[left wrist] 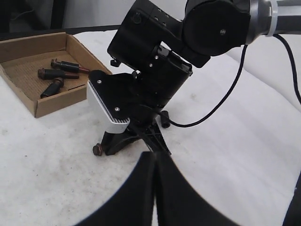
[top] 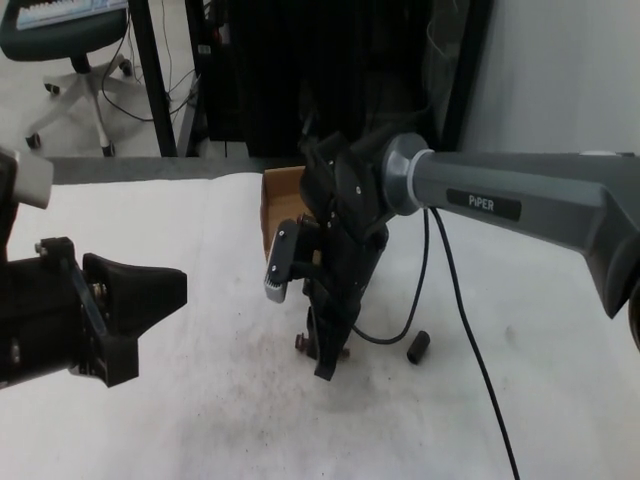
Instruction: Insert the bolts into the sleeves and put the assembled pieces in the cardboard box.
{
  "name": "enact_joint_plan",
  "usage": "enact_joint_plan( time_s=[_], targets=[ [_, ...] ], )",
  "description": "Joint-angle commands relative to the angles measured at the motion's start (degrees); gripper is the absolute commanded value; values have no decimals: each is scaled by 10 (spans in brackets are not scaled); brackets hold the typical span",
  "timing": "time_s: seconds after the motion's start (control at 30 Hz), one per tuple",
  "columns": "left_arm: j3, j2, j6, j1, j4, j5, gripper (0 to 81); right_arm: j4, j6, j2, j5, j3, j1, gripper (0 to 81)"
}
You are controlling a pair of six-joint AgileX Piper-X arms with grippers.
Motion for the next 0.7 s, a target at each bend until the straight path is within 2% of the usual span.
enact_joint_plan(
  time_s=[0.0,0.23,0.67],
  targets=[
    [-3,-6,4,-2,-5,-1,3,28,-3,4,13,9,14,17],
    [-3,-6,4,-2,-5,-1,3,42,-23,4,33,8,19,251],
    [-3,-6,4,-2,-5,-1,3,1,-35,4,33,8,22,258]
  ],
)
